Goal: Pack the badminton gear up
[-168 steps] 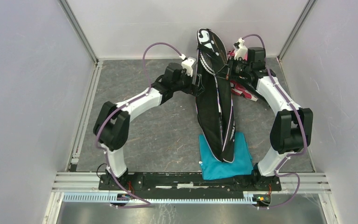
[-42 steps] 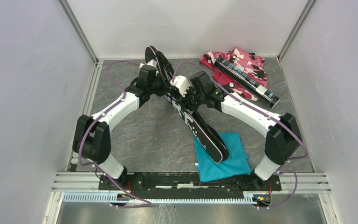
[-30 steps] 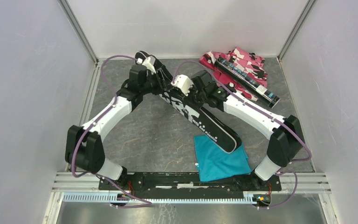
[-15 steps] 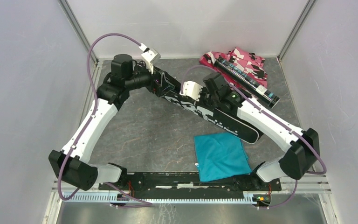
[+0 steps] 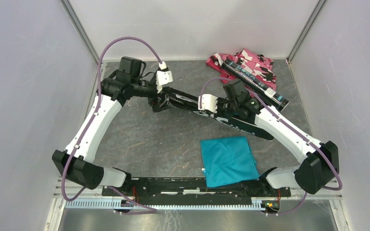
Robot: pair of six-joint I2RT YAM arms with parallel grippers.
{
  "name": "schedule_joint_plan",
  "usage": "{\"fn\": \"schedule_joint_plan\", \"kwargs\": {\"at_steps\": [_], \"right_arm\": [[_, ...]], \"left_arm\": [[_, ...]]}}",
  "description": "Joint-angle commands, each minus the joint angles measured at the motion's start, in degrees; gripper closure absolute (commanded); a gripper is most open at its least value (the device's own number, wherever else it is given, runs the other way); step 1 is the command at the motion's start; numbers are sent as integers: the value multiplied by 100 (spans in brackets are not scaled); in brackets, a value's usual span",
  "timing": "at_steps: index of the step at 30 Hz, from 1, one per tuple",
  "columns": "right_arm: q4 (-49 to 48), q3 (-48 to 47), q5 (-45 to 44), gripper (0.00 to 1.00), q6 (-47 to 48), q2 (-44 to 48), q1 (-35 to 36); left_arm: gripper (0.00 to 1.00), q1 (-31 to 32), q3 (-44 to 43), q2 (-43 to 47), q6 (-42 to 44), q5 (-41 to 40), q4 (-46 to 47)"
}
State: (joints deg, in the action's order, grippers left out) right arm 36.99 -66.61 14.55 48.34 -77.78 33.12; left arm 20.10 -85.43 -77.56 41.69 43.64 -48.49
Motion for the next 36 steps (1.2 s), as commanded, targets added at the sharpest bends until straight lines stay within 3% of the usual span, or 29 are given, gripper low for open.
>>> {"fn": "schedule_joint_plan", "kwargs": {"at_steps": [1, 5, 10, 17, 24, 36], "right_arm": [[4, -59, 648, 100, 480, 280, -117], [185, -70, 840, 100, 610, 211, -221], [350, -82, 1021, 100, 772, 145, -345], [625, -125, 1200, 100, 1007, 104, -580], [1055, -176, 1369, 100, 1412, 121, -823], [1546, -321, 1716, 100, 1721, 154, -1267]], "left_arm": [[13, -9, -529, -466, 1890, 288, -1318], [14, -7, -774, -876, 2978, 257, -2068], [13, 7, -862, -1134, 3573, -16, -2094], [14, -20, -1416, -1411, 3466, -364, -2285], [13, -265, -1166, -1090, 3983, -817, -2365], [13, -547, -1177, -1306, 4992, -1558, -2997]]}}
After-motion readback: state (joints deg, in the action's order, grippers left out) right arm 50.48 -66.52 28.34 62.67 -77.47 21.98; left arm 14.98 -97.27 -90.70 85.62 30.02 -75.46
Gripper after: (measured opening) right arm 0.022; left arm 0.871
